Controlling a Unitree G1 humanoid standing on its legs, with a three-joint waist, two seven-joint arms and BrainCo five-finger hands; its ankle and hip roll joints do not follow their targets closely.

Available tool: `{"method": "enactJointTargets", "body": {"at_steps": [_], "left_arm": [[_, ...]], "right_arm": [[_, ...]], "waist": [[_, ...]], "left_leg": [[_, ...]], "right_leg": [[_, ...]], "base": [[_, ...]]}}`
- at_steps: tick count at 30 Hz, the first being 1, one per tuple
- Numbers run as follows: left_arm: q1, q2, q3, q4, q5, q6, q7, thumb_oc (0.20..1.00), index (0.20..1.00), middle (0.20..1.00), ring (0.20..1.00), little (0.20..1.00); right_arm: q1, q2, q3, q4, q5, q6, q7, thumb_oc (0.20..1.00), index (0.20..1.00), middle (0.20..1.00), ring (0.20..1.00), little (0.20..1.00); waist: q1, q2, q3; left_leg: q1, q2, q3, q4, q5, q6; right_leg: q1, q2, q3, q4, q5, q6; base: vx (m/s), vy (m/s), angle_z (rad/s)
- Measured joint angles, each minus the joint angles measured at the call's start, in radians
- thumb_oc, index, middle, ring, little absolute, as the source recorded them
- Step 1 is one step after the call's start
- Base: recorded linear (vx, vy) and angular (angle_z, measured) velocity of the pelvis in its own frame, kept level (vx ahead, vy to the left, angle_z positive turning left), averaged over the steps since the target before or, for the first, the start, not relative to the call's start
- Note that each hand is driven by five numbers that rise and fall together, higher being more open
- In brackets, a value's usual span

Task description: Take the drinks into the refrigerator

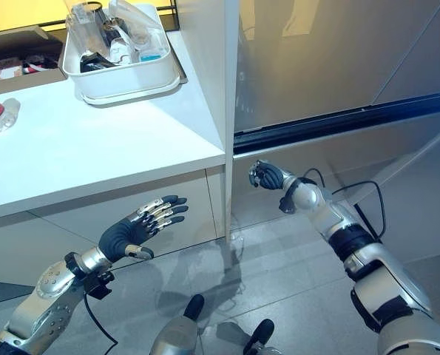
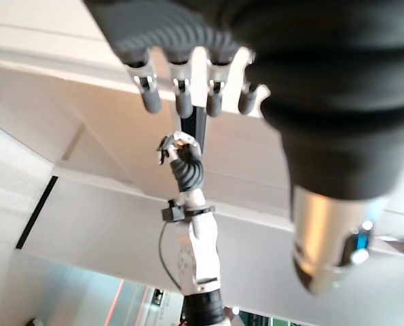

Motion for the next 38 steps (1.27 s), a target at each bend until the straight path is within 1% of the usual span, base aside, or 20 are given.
{"method": "enactJointTargets", "body": {"at_steps": [1,4,5,6,7,9,11,14,15,19,22,24,25,28,29,30,31,34,35,38], "left_arm": [[0.008,0.000,0.007,-0.002,0.000,-0.003,0.002,1.000,1.000,1.000,1.000,1.000],[0.024,-0.001,0.015,-0.002,0.008,-0.005,0.007,1.000,1.000,1.000,1.000,1.000],[0.035,-0.004,0.020,-0.001,0.009,-0.010,0.011,1.000,1.000,1.000,1.000,1.000],[0.042,-0.002,0.020,0.000,0.010,-0.011,0.015,1.000,1.000,1.000,1.000,1.000],[0.047,-0.002,0.020,0.000,0.013,-0.014,0.020,1.000,1.000,1.000,1.000,1.000],[0.066,-0.005,0.028,0.002,0.022,-0.026,0.024,1.000,1.000,1.000,1.000,1.000],[0.086,-0.011,0.049,0.005,0.037,-0.029,0.029,1.000,1.000,1.000,1.000,1.000],[0.088,-0.015,0.064,0.053,0.046,-0.045,0.030,1.000,1.000,1.000,1.000,1.000],[0.093,-0.034,0.073,0.124,0.057,-0.067,0.031,1.000,1.000,1.000,1.000,1.000],[0.107,-0.120,0.100,0.432,0.142,-0.080,0.077,1.000,1.000,1.000,1.000,1.000],[0.118,-0.169,0.096,0.621,0.292,-0.100,0.118,1.000,1.000,1.000,1.000,1.000],[0.117,-0.211,0.094,0.715,0.362,-0.118,0.153,1.000,1.000,1.000,1.000,1.000],[0.089,-0.254,0.093,0.841,0.433,-0.133,0.187,1.000,1.000,1.000,1.000,1.000],[0.083,-0.319,0.093,0.997,0.546,-0.129,0.260,1.000,1.000,1.000,1.000,1.000],[0.058,-0.353,0.103,1.118,0.592,-0.140,0.285,1.000,1.000,1.000,1.000,1.000],[0.044,-0.373,0.106,1.189,0.612,-0.125,0.307,1.000,1.000,1.000,1.000,1.000],[0.019,-0.409,0.131,1.344,0.661,-0.112,0.333,1.000,1.000,1.000,1.000,1.000],[0.006,-0.441,0.159,1.497,0.754,-0.077,0.398,1.000,1.000,1.000,1.000,1.000],[0.005,-0.449,0.163,1.525,0.779,-0.036,0.427,1.000,1.000,1.000,1.000,1.000],[0.010,-0.464,0.192,1.524,0.783,-0.016,0.447,1.000,1.000,1.000,1.000,1.000]], "right_arm": [[0.112,-0.002,-0.087,-0.048,0.018,-0.012,-0.009,0.200,0.200,0.200,0.200,0.200],[0.263,-0.011,-0.146,-0.064,0.027,-0.013,-0.014,0.200,0.200,0.200,0.200,0.200],[0.361,0.003,-0.227,-0.094,0.039,-0.022,-0.019,0.329,0.329,0.329,0.329,0.329],[0.388,0.002,-0.234,-0.092,0.047,-0.021,-0.026,0.592,0.592,0.592,0.592,0.592],[0.428,0.005,-0.248,-0.085,0.050,-0.023,-0.030,1.000,1.000,1.000,1.000,1.000],[0.504,0.051,-0.316,-0.073,0.075,-0.035,-0.055,1.000,1.000,1.000,1.000,1.000],[0.544,0.072,-0.322,-0.048,0.090,-0.035,-0.062,1.000,1.000,1.000,1.000,1.000],[0.591,0.080,-0.319,-0.015,0.095,-0.039,-0.061,1.000,1.000,1.000,1.000,1.000],[0.609,0.094,-0.317,0.019,0.097,-0.042,-0.057,1.000,1.000,1.000,1.000,1.000],[0.639,0.124,-0.290,0.110,0.100,-0.038,-0.041,1.000,1.000,1.000,1.000,1.000],[0.657,0.127,-0.255,0.197,0.089,-0.037,-0.032,1.000,1.000,1.000,1.000,1.000],[0.684,0.134,-0.253,0.226,0.082,-0.039,-0.030,1.000,1.000,1.000,1.000,1.000],[0.677,0.153,-0.253,0.297,0.082,-0.037,-0.032,1.000,1.000,1.000,1.000,1.000],[0.701,0.185,-0.245,0.369,0.082,-0.037,-0.034,1.000,1.000,1.000,1.000,1.000],[0.696,0.214,-0.258,0.446,0.084,-0.043,-0.037,1.000,1.000,1.000,1.000,1.000],[0.692,0.232,-0.257,0.486,0.085,-0.032,-0.040,1.000,1.000,1.000,1.000,1.000],[0.685,0.259,-0.257,0.547,0.086,-0.029,-0.042,1.000,1.000,1.000,1.000,1.000],[0.688,0.291,-0.273,0.601,0.097,-0.023,-0.055,1.000,1.000,1.000,1.000,1.000],[0.693,0.303,-0.271,0.617,0.104,-0.011,-0.060,1.000,1.000,1.000,1.000,1.000],[0.707,0.321,-0.272,0.661,0.115,0.008,-0.066,1.000,1.000,1.000,1.000,1.000]], "waist": [[0.001,-0.009,0.005],[-0.026,-0.026,0.015],[-0.025,-0.031,0.017],[-0.034,-0.033,0.019],[-0.071,-0.040,0.022],[-0.094,-0.041,0.022],[-0.121,-0.042,0.021],[-0.136,-0.042,0.018],[-0.151,-0.043,0.012],[-0.182,-0.037,-0.003],[-0.187,-0.034,-0.021],[-0.191,-0.029,-0.042],[-0.189,-0.024,-0.062],[-0.195,-0.022,-0.095],[-0.203,-0.023,-0.110],[-0.202,-0.022,-0.119],[-0.208,-0.022,-0.139],[-0.218,-0.027,-0.148],[-0.219,-0.030,-0.153],[-0.217,-0.034,-0.170]], "left_leg": [[0.002,-0.005,0.001,-0.001,-0.002,0.004],[0.004,-0.010,0.005,-0.001,-0.006,0.010],[0.005,-0.012,0.010,-0.002,-0.008,0.012],[0.006,-0.013,0.016,-0.002,-0.008,0.014],[0.011,-0.015,0.032,-0.003,-0.011,0.017],[0.037,-0.014,0.075,-0.010,-0.019,0.022],[0.060,-0.013,0.104,-0.018,-0.023,0.025],[0.081,-0.007,0.153,-0.025,-0.030,0.024],[0.090,-0.002,0.179,-0.028,-0.035,0.023],[0.118,0.009,0.244,-0.043,-0.042,0.018],[0.130,0.014,0.283,-0.044,-0.047,0.014],[0.130,0.016,0.292,-0.044,-0.050,0.012],[0.136,0.019,0.303,-0.044,-0.052,0.011],[0.144,0.021,0.310,-0.045,-0.055,0.009],[0.145,0.020,0.313,-0.045,-0.056,0.011],[0.145,0.020,0.313,-0.046,-0.057,0.012],[0.146,0.020,0.322,-0.048,-0.058,0.014],[0.149,0.021,0.338,-0.049,-0.060,0.015],[0.154,0.018,0.339,-0.049,-0.060,0.016],[0.151,0.021,0.340,-0.050,-0.059,0.017]], "right_leg": [[0.000,-0.005,0.001,0.003,-0.002,0.002],[-0.001,-0.010,0.005,0.006,-0.005,0.007],[-0.006,-0.015,0.011,0.010,-0.007,0.009],[-0.008,-0.015,0.016,0.010,-0.007,0.010],[-0.014,-0.016,0.031,0.012,-0.005,0.011],[-0.020,-0.013,0.074,0.017,-0.003,0.013],[-0.018,-0.011,0.105,0.016,-0.001,0.014],[-0.029,0.000,0.152,0.013,0.009,0.010],[-0.033,0.008,0.182,0.009,0.014,0.008],[-0.038,0.031,0.235,-0.021,0.034,0.000],[-0.034,0.045,0.276,-0.052,0.060,-0.005],[-0.032,0.050,0.285,-0.064,0.065,-0.006],[-0.031,0.053,0.289,-0.064,0.068,-0.006],[-0.029,0.056,0.298,-0.064,0.064,-0.002],[-0.028,0.056,0.304,-0.064,0.064,-0.003],[-0.028,0.053,0.305,-0.064,0.064,-0.003],[-0.028,0.053,0.309,-0.064,0.064,-0.003],[-0.032,0.052,0.316,-0.066,0.062,-0.006],[-0.032,0.052,0.316,-0.066,0.063,-0.007],[-0.031,0.050,0.316,-0.067,0.063,-0.007]], "base": [[0.00,0.000,0.00],[0.00,0.051,-0.04],[0.01,0.030,-0.10],[0.00,0.071,-0.23],[0.00,0.081,-0.34],[0.00,0.069,-0.56],[0.00,0.045,-0.50],[0.00,0.034,-0.57],[0.00,0.046,-0.63],[0.01,0.036,-0.53],[0.02,0.027,-0.36],[0.02,0.022,-0.19],[0.01,0.009,-0.15],[0.01,0.019,-0.11],[0.02,0.025,-0.07],[0.03,0.028,-0.07],[0.02,0.021,-0.08],[0.03,0.016,-0.19],[0.01,0.009,-0.08],[0.00,0.003,-0.02]]}}
